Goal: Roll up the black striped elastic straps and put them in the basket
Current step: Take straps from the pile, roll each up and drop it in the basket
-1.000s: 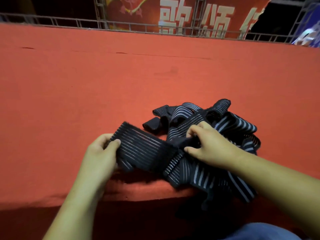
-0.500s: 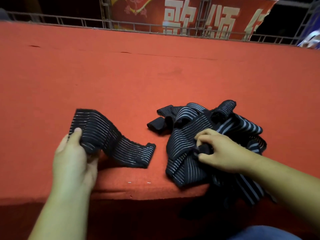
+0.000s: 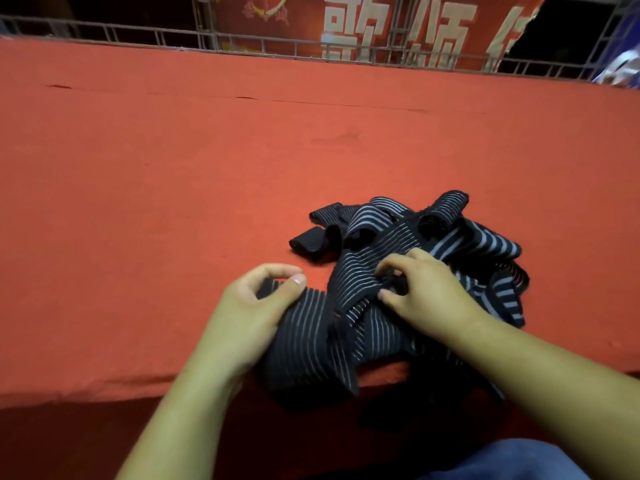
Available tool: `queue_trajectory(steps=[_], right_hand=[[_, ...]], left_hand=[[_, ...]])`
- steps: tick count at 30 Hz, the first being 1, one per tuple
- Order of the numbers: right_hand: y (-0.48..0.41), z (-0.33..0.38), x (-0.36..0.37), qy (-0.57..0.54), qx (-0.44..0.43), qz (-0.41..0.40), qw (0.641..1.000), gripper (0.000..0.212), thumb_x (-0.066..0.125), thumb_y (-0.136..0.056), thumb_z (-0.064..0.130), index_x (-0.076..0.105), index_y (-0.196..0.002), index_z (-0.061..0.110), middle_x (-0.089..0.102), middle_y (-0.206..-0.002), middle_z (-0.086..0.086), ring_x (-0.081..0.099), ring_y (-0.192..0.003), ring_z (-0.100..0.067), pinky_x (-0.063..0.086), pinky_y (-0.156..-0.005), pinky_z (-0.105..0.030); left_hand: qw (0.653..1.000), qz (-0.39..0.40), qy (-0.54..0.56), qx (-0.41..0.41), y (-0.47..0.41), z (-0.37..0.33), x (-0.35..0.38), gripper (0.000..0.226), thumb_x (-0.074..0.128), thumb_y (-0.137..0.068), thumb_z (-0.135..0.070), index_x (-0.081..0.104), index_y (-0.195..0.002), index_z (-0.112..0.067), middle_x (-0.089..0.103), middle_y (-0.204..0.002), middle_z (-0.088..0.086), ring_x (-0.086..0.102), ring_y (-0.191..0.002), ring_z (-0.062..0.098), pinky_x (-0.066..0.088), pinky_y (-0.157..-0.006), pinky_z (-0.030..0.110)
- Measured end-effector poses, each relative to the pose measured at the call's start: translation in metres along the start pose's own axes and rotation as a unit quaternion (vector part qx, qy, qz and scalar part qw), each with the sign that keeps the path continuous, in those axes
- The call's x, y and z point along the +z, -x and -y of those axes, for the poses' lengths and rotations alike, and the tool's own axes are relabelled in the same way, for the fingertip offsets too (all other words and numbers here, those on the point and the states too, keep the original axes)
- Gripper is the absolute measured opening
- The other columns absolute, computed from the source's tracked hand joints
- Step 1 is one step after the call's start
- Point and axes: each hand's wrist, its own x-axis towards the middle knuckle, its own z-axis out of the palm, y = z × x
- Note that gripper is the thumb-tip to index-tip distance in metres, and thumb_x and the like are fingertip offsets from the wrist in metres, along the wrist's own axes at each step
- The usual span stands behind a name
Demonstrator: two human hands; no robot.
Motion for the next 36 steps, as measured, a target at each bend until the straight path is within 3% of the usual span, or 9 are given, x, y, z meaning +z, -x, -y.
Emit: queue_trajectory(steps=[3, 6, 12, 16, 19, 23, 27, 33, 36], right_hand=[[0.004, 0.001, 0.007, -0.048, 0.015, -0.062, 0.997, 0.010, 0.073, -0.094, 0.023, 0.074, -0.098, 0.032, 0.057, -0.095, 0.009, 0.060, -0.089, -0.010, 0.049, -0.086, -0.028], [0.010, 0.011, 0.000, -0.117, 0.002, -0.075, 0.990, 0.015, 0.072, -0.096, 0.027, 0.068, -0.088, 0.039, 0.059, -0.093, 0.009, 0.055, -0.085, 0.006, 0.038, -0.080, -0.005], [0.025, 0.021, -0.002, -0.178, -0.081, 0.005, 0.981, 0.012, 0.069, -0.099, 0.032, 0.067, -0.098, 0.044, 0.056, -0.109, 0.011, 0.056, -0.108, 0.001, 0.037, -0.092, -0.009], [0.032, 0.015, -0.004, -0.183, -0.104, 0.055, 0.976, 0.010, 0.063, -0.100, 0.040, 0.066, -0.106, 0.048, 0.050, -0.119, 0.021, 0.052, -0.119, -0.003, 0.039, -0.087, -0.014], [0.033, 0.013, -0.010, -0.190, -0.110, 0.074, 0.973, 0.010, 0.063, -0.101, 0.040, 0.065, -0.106, 0.048, 0.047, -0.124, 0.024, 0.050, -0.124, 0.001, 0.045, -0.091, -0.015], [0.034, 0.009, -0.008, -0.148, -0.098, 0.094, 0.980, 0.028, 0.075, -0.093, 0.043, 0.055, -0.112, 0.046, 0.041, -0.127, 0.027, 0.046, -0.124, 0.006, 0.038, -0.103, -0.017], [0.029, 0.010, -0.003, -0.106, -0.057, 0.060, 0.991, 0.072, 0.077, -0.091, 0.046, 0.037, -0.150, 0.035, 0.046, -0.143, 0.018, 0.045, -0.134, 0.001, 0.036, -0.115, -0.024], [0.019, 0.019, 0.003, -0.042, -0.032, 0.087, 0.995, 0.093, 0.074, -0.090, 0.055, 0.023, -0.164, 0.027, 0.052, -0.143, 0.004, 0.049, -0.135, -0.017, 0.039, -0.113, -0.030], [0.016, 0.024, 0.006, -0.068, -0.009, 0.070, 0.995, 0.093, 0.073, -0.087, 0.061, 0.024, -0.158, 0.027, 0.059, -0.128, 0.004, 0.057, -0.122, -0.021, 0.045, -0.102, -0.034]], left_hand=[[0.999, 0.032, -0.041, 0.010, 0.002, 0.007, 0.007, 0.007, 0.073, -0.091, -0.035, 0.077, -0.095, -0.030, 0.069, -0.072, -0.012, 0.060, -0.066, 0.000, 0.043, -0.063, 0.020], [0.981, 0.058, -0.171, 0.066, 0.008, 0.012, 0.018, 0.020, 0.073, -0.090, -0.046, 0.069, -0.109, -0.042, 0.062, -0.061, -0.018, 0.054, -0.056, -0.002, 0.039, -0.055, 0.016], [0.953, 0.039, -0.286, 0.093, 0.016, 0.031, 0.051, 0.068, 0.054, -0.076, -0.078, 0.043, -0.139, -0.055, 0.072, -0.093, 0.000, 0.067, -0.091, 0.024, 0.053, -0.079, 0.040], [0.948, -0.016, -0.294, 0.122, 0.014, 0.031, 0.050, 0.063, 0.048, -0.078, -0.074, 0.051, -0.137, -0.053, 0.073, -0.089, 0.002, 0.069, -0.085, 0.026, 0.056, -0.076, 0.042], [0.943, -0.024, -0.296, 0.147, 0.018, 0.027, 0.051, 0.049, 0.043, -0.084, -0.065, 0.062, -0.128, -0.051, 0.077, -0.099, -0.016, 0.073, -0.092, 0.011, 0.058, -0.082, 0.038], [0.947, -0.092, -0.255, 0.174, 0.009, 0.022, 0.041, 0.019, 0.056, -0.098, -0.035, 0.073, -0.108, -0.036, 0.076, -0.089, -0.022, 0.070, -0.084, -0.005, 0.053, -0.078, 0.026], [0.951, -0.144, -0.198, 0.189, 0.006, 0.008, 0.021, 0.019, 0.059, -0.099, -0.020, 0.070, -0.090, -0.032, 0.070, -0.079, -0.024, 0.064, -0.073, -0.008, 0.043, -0.063, 0.010], [0.959, -0.210, -0.041, 0.184, -0.006, -0.003, -0.016, 0.025, 0.053, -0.103, -0.015, 0.067, -0.082, -0.021, 0.064, -0.068, -0.021, 0.051, -0.064, -0.005, 0.040, -0.061, 0.021], [0.961, -0.198, 0.041, 0.190, -0.002, -0.012, -0.017, 0.029, 0.053, -0.101, -0.015, 0.067, -0.077, -0.023, 0.061, -0.070, -0.015, 0.050, -0.069, 0.005, 0.040, -0.059, 0.023]])
